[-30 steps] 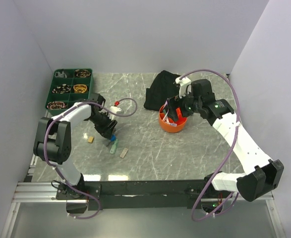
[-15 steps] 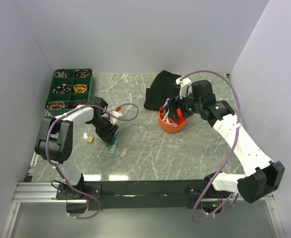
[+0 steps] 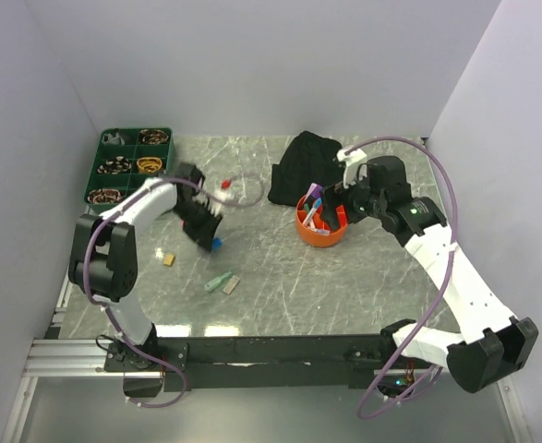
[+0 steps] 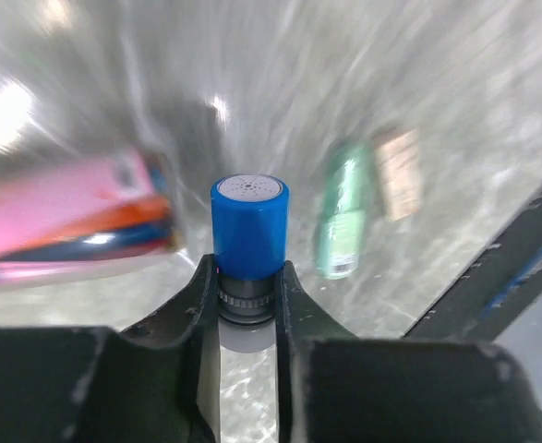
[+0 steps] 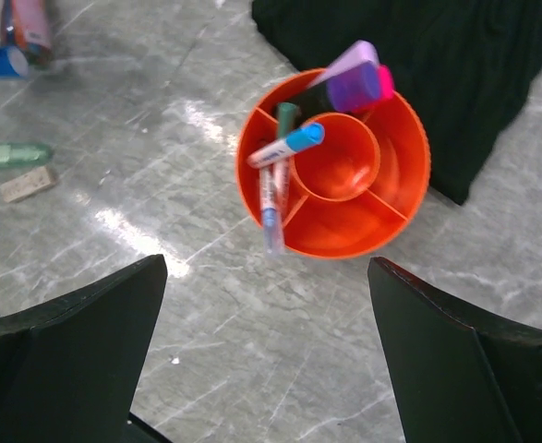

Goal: Sort the stationery into containers
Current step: Pick up the stationery from the center of the board, then place the stationery in the storage box.

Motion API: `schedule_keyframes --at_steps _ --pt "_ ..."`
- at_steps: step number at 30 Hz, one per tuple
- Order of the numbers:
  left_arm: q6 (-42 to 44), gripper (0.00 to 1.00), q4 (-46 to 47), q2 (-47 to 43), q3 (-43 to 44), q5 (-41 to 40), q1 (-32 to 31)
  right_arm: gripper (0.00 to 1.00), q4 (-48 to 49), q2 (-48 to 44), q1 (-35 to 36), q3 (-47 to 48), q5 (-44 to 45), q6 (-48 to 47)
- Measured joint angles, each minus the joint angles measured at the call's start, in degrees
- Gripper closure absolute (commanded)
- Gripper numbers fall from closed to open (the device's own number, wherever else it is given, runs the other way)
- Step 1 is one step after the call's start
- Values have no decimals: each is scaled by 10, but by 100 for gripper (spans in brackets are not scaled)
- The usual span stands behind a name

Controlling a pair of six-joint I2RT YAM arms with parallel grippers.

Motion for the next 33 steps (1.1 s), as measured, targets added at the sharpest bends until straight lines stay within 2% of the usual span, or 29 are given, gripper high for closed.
schedule_keyframes --at_steps 4,10,13,16,18,23,25,29,33 --pt "3 99 -60 0 163 48 -16 2 8 -25 -29 -20 5 13" --pt "-4 99 -71 24 364 114 -57 2 12 -42 -92 -33 3 33" --pt "-5 99 -73 49 389 131 -70 2 12 -49 -115 -34 2 40" --pt "-9 99 -48 56 356 151 -75 2 19 -73 -133 -47 3 44" --pt "-11 99 -1 55 324 176 -82 3 23 -96 -144 -67 10 48" --pt "-59 96 203 61 285 235 -141 5 22 -124 -163 -105 38 60" --pt "-83 94 267 88 319 258 -170 7 23 -124 -169 -110 46 63" --pt "-148 93 382 185 442 293 -212 11 23 -127 -184 -111 63 67" --pt "-235 92 495 263 490 313 -225 10 23 -136 -199 -113 75 74"
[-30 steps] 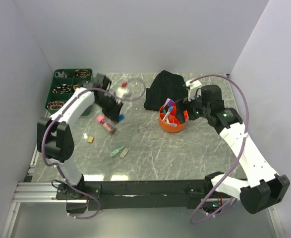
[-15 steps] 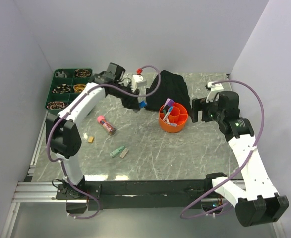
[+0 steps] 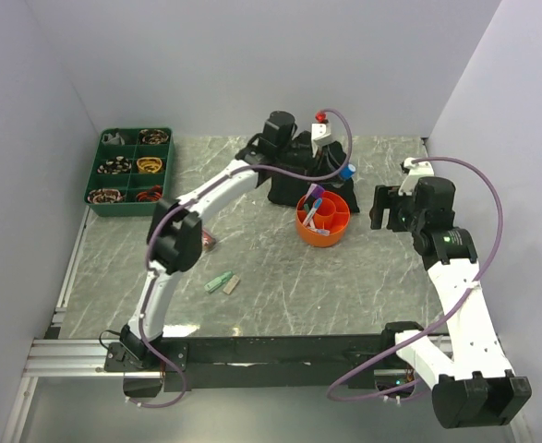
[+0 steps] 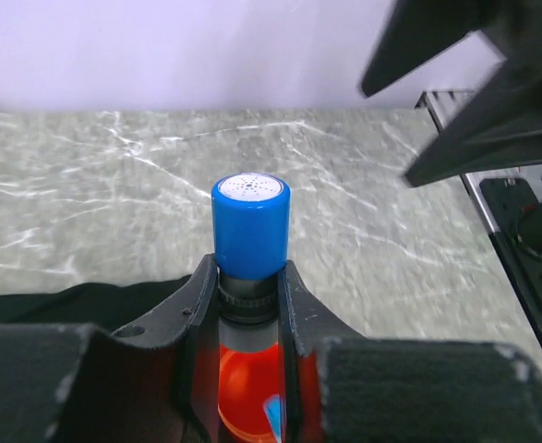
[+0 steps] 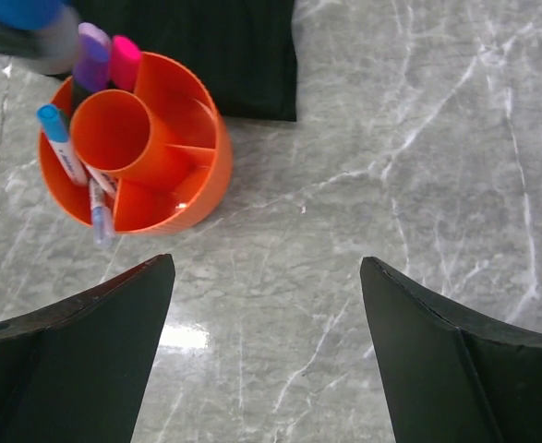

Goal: Sort the stationery into containers
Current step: Place the stationery in the storage box.

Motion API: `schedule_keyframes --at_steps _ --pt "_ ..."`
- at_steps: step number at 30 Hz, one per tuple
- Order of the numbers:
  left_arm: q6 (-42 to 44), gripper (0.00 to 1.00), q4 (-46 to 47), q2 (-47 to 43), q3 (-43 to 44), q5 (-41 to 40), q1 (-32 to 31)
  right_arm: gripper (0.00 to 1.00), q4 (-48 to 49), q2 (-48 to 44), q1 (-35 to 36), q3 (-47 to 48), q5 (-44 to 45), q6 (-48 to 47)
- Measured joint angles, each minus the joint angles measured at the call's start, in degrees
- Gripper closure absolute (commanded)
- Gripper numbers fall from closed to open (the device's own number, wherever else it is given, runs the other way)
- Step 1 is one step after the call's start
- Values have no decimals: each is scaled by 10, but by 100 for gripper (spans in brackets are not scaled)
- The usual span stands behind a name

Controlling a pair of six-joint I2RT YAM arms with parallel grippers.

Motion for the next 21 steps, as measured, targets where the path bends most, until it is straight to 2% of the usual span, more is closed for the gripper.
schedule_keyframes --at_steps 4,10,21 --pt "-57 91 66 68 17 5 -3 9 -2 -6 -9 -8 6 2" --pt "-94 89 108 129 17 5 -5 9 -4 -6 -10 -9 7 2" --pt "-112 82 150 150 19 5 -6 8 -10 2 -29 -25 6 3"
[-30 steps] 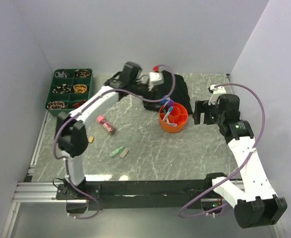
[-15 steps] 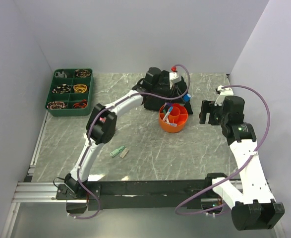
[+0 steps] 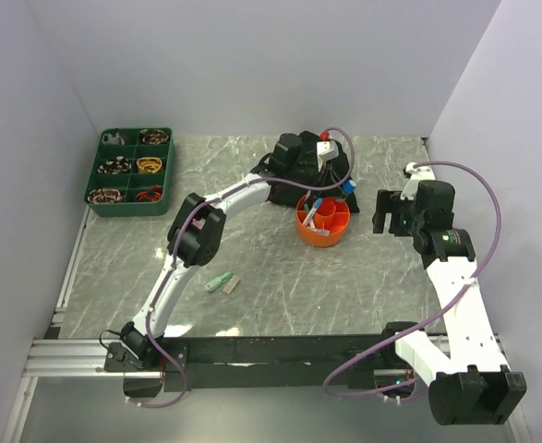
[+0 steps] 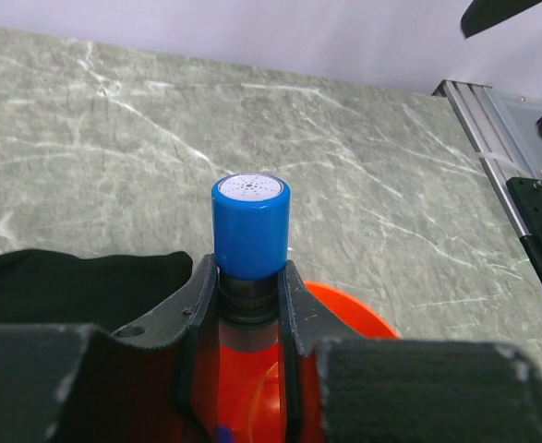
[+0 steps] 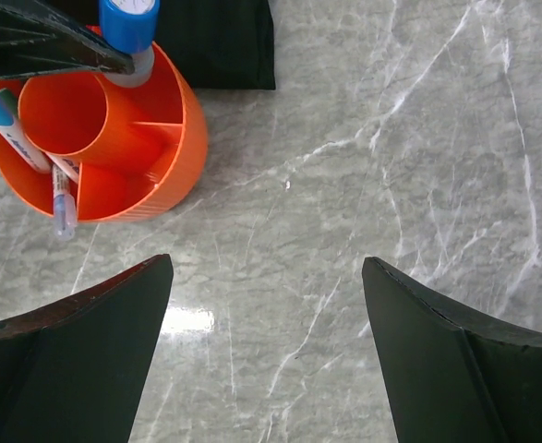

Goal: Sort the stationery into containers
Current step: Place the stationery in the storage box.

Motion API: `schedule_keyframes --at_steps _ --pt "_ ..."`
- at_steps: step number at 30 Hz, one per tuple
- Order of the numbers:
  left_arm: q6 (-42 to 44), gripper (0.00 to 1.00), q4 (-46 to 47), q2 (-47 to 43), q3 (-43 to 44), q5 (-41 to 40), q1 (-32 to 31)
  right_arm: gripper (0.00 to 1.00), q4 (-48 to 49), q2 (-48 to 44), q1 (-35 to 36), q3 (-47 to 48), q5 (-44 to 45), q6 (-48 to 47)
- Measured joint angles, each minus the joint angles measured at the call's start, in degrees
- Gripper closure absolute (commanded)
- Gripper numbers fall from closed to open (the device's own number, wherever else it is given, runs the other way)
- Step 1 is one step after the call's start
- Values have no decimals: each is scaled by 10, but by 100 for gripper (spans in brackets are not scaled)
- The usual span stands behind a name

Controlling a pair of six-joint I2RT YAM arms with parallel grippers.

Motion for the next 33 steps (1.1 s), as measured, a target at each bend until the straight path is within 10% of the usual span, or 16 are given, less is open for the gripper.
schedule_keyframes --at_steps 14,33 --pt "29 50 -3 11 -2 0 0 7 0 16 0 0 -2 0" --pt "77 41 -19 -232 -73 -9 18 9 -27 57 8 71 -93 -18"
